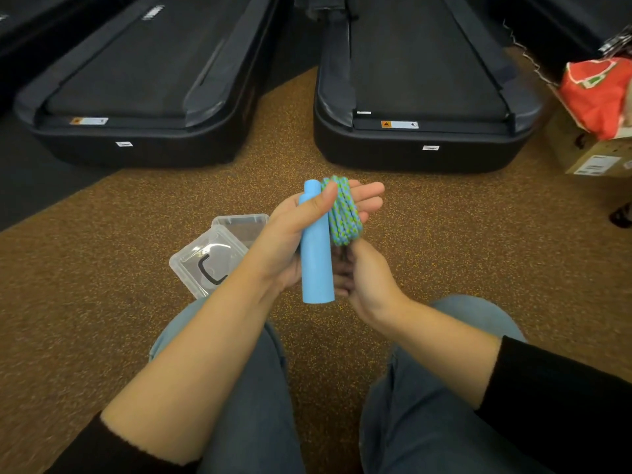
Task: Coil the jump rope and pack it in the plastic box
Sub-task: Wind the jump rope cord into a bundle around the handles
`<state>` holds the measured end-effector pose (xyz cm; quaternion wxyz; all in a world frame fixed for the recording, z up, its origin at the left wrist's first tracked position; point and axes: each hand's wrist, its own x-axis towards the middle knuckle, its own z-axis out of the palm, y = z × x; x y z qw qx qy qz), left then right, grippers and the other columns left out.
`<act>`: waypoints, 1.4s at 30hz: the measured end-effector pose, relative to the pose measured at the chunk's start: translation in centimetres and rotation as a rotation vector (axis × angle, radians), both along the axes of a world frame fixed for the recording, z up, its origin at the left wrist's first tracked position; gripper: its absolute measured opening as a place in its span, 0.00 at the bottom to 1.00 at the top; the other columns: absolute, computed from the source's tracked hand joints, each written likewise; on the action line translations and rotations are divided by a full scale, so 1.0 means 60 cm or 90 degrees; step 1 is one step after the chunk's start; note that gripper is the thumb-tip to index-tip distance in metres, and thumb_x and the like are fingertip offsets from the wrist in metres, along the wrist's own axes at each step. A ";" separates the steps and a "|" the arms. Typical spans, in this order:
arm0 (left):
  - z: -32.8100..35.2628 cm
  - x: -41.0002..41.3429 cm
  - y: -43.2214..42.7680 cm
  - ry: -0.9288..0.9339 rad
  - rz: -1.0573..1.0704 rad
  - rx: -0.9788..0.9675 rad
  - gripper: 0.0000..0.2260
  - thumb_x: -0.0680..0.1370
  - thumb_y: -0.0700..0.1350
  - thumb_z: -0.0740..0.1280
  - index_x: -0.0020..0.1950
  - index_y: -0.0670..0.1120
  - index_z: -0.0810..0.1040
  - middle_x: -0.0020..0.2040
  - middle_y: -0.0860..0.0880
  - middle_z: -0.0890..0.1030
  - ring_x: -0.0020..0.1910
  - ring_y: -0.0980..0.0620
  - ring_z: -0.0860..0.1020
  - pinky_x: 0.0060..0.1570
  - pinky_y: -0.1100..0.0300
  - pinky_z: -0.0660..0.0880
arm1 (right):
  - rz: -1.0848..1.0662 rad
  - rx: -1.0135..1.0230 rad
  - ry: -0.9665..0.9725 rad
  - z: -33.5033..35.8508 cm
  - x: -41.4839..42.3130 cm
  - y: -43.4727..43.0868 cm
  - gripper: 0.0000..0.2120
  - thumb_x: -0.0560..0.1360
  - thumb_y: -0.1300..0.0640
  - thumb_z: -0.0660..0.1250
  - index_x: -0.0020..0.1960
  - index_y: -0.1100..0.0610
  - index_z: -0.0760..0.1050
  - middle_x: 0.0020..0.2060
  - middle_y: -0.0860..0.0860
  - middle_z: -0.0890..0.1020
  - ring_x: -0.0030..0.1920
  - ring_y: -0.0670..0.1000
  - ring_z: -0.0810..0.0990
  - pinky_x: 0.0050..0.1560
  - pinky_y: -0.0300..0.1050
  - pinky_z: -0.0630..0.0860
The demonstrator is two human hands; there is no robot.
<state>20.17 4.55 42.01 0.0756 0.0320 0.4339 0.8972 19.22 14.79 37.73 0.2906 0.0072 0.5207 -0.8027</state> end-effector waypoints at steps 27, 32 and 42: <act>-0.016 -0.028 -0.048 0.004 -0.039 -0.183 0.12 0.74 0.40 0.62 0.56 0.42 0.77 0.59 0.44 0.81 0.60 0.47 0.78 0.62 0.55 0.74 | 0.099 0.413 0.583 0.061 -0.026 0.060 0.16 0.76 0.49 0.57 0.34 0.58 0.69 0.28 0.48 0.69 0.30 0.44 0.65 0.34 0.46 0.63; -0.014 -0.027 -0.036 0.004 -0.060 -0.258 0.09 0.71 0.39 0.64 0.50 0.42 0.76 0.41 0.51 0.83 0.39 0.58 0.80 0.41 0.66 0.77 | 0.134 0.536 0.752 0.085 -0.060 0.074 0.12 0.76 0.50 0.57 0.38 0.55 0.71 0.29 0.47 0.72 0.31 0.49 0.69 0.35 0.51 0.69; -0.016 -0.017 -0.024 0.040 -0.135 -0.298 0.10 0.71 0.29 0.64 0.45 0.44 0.71 0.30 0.58 0.80 0.29 0.64 0.77 0.32 0.72 0.72 | 0.205 0.711 0.941 0.101 -0.089 0.072 0.07 0.76 0.47 0.54 0.40 0.47 0.64 0.32 0.40 0.65 0.37 0.46 0.67 0.37 0.44 0.60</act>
